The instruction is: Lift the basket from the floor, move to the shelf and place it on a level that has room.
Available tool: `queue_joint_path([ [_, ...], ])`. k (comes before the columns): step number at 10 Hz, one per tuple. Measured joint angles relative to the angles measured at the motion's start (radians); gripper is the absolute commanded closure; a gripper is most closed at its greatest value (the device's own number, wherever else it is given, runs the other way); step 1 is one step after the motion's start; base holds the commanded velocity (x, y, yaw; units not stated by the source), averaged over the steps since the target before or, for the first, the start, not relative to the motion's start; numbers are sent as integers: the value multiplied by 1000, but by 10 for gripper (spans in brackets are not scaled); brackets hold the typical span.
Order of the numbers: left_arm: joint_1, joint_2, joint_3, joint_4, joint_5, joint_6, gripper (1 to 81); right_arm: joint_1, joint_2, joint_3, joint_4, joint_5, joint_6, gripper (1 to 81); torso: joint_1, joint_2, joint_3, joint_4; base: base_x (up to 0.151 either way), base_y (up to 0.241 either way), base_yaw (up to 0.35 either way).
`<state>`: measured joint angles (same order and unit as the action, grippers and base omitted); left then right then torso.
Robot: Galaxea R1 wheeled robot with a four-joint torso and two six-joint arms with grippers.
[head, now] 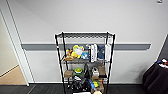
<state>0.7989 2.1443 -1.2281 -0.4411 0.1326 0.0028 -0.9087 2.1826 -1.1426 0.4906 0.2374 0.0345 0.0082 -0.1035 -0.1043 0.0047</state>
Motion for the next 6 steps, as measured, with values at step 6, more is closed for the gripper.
queue_joint_path([
  [6, 1, 9, 0, 0, -16, 3, 811, -6, 2, 0, 3, 24, 0, 811, -5, 87, 0, 0, 0, 0, 0],
])
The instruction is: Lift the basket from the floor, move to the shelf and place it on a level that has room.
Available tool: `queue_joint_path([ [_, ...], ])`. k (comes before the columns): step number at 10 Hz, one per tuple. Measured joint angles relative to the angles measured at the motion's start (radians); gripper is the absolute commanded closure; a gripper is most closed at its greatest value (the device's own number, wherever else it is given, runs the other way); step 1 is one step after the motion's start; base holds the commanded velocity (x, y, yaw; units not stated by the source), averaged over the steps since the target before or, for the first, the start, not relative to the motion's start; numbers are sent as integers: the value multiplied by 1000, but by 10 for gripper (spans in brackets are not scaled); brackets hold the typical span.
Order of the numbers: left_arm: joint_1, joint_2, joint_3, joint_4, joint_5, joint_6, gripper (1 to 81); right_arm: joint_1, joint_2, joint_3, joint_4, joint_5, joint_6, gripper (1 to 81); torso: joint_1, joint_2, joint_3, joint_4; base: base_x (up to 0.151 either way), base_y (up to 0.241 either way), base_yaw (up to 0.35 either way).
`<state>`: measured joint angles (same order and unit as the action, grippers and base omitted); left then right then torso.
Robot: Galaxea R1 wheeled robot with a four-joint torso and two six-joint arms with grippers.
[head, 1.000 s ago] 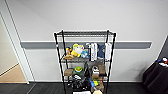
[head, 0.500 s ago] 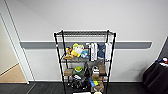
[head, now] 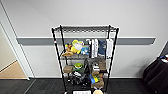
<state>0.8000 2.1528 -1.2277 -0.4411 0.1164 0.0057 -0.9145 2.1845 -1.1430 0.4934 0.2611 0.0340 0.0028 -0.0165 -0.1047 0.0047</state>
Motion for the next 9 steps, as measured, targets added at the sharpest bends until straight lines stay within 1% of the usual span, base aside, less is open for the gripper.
queue_joint_path([
  [3, 1, 3, 0, 0, 3, -2, 811, 0, 0, 0, 0, 0, 0, 811, 0, 1, 3, 0, 0, 0, 0],
  [5, 1, 3, 0, 0, 2, -1, 811, 0, 1, 0, 0, 2, 0, 811, 0, 1, 40, 0, 0, 0, 0],
  [7, 9, 3, 0, 2, 10, -1, 811, -9, 1, 0, -1, -1, 0, 811, -1, 0, 55, 0, 0, 0, 0],
  [9, 10, 3, 0, 2, 17, -2, 811, -19, 1, 0, -2, 0, 0, 811, -1, 1, 54, 0, 0, 0, 0],
])
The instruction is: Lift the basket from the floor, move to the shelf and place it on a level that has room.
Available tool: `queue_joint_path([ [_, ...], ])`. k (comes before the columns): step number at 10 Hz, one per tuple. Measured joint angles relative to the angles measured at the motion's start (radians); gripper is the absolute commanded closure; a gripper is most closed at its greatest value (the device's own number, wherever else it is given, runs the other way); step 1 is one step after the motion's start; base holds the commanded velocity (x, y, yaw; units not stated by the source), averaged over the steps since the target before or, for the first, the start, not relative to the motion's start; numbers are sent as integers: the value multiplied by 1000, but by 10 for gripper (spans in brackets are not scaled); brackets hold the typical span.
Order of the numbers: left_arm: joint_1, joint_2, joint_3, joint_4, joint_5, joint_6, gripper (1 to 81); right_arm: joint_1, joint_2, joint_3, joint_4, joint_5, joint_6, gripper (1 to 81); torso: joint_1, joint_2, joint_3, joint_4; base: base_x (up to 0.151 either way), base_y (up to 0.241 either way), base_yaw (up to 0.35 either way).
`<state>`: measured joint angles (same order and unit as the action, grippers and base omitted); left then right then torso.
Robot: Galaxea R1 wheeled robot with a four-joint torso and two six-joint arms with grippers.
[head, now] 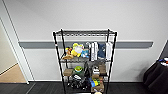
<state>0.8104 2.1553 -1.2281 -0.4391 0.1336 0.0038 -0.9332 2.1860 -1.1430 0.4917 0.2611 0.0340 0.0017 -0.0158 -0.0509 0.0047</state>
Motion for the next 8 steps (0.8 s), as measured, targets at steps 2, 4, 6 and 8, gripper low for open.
queue_joint_path([
  [2, 0, -1, 20, 1, -3, 2, 811, -21, 1, 3, -6, 9, 0, 811, 0, 0, 0, 0, 0, 0, 0],
  [4, 0, -9, 57, 1, -7, 2, 811, -29, 0, 36, -11, 32, 0, 811, 0, 0, 0, 0, 0, 0, 0],
  [6, 0, -22, 84, 1, -17, 1, 811, -29, -1, 46, -14, 48, 0, 811, 0, 0, 0, 0, 0, 0, 0],
  [8, 0, -22, 86, 2, -20, 1, 811, -28, -8, 60, -14, 59, 0, 811, 0, 0, 0, 0, 0, 0, 0],
])
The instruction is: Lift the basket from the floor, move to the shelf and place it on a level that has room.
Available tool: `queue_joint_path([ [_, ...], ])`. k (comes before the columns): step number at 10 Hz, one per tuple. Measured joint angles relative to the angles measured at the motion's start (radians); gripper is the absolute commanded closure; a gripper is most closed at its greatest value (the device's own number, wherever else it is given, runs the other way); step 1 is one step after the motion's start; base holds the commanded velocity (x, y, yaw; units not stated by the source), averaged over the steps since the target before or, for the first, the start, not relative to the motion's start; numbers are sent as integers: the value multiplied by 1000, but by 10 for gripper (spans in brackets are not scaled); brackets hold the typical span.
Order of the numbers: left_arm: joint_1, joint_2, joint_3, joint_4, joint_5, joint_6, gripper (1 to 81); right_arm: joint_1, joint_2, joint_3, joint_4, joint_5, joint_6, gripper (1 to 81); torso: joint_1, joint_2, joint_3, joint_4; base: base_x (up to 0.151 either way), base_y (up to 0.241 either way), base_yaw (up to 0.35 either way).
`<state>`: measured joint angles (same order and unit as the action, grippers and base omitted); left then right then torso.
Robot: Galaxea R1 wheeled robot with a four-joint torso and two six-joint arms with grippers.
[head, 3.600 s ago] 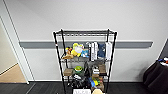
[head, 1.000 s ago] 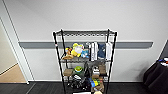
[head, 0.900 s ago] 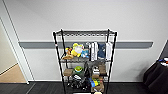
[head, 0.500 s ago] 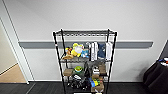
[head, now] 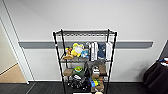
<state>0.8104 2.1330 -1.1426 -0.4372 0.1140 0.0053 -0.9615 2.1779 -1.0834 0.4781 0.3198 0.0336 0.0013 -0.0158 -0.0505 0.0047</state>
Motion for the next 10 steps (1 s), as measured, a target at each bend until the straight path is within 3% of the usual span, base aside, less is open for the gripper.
queue_joint_path([
  [5, 0, 0, 0, 0, -8, 0, 811, 1, -28, 35, -1, 14, 0, 811, 0, 0, 0, 0, 0, 0, 0],
  [10, 4, -9, 10, 1, -20, 0, 811, 10, -28, 36, -2, 16, 0, 811, -1, -1, 1, 0, 99, 0, 0],
])
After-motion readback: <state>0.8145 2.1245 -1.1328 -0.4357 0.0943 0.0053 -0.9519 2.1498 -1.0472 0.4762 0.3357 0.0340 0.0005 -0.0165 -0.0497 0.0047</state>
